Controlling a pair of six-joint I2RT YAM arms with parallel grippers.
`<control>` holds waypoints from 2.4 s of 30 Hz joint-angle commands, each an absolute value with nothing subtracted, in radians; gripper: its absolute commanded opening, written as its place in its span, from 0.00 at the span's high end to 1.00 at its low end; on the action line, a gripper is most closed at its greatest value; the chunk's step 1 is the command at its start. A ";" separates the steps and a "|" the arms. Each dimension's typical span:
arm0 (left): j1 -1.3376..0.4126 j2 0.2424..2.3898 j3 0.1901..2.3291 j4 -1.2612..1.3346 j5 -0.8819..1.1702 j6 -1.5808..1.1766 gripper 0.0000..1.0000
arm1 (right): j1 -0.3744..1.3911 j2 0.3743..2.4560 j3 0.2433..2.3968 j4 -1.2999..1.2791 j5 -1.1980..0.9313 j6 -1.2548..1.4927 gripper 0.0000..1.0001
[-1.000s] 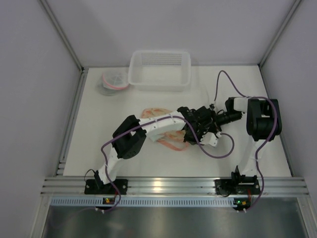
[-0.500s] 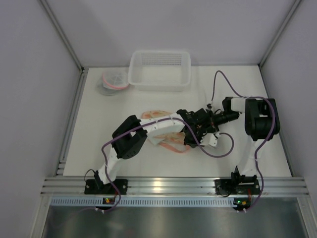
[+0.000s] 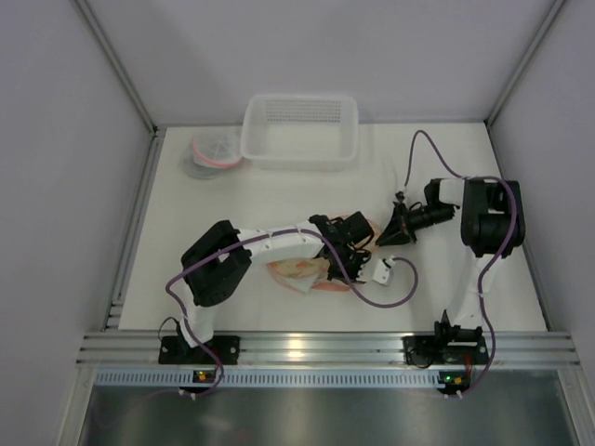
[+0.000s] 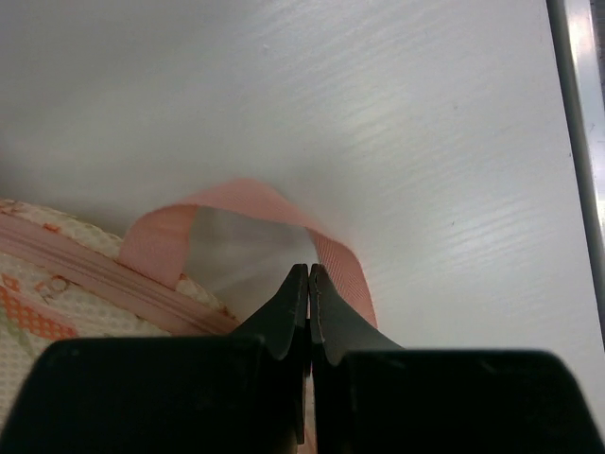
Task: Place the bra in the laundry bag and zip it closed
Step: Zip the zipper on the laundry bag.
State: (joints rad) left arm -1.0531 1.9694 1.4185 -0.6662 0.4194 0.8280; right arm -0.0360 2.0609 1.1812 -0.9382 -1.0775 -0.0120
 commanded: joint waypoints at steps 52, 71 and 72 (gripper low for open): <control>-0.460 1.971 1.565 -0.758 0.498 0.411 0.42 | -0.114 1.534 1.040 -1.045 -0.991 -0.135 0.05; -0.382 2.071 1.500 -0.729 0.813 0.241 1.00 | -0.048 1.516 1.026 -1.009 -0.983 -0.126 0.01; -0.371 2.071 1.493 -0.677 0.805 0.210 1.00 | -0.048 1.522 1.025 -0.997 -0.982 -0.118 0.01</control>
State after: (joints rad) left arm -0.4084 2.0647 1.4994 -0.7593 0.7506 0.3248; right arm -0.0639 1.5326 1.0092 -1.0286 -0.9764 -0.1116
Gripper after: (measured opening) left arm 0.014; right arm 0.991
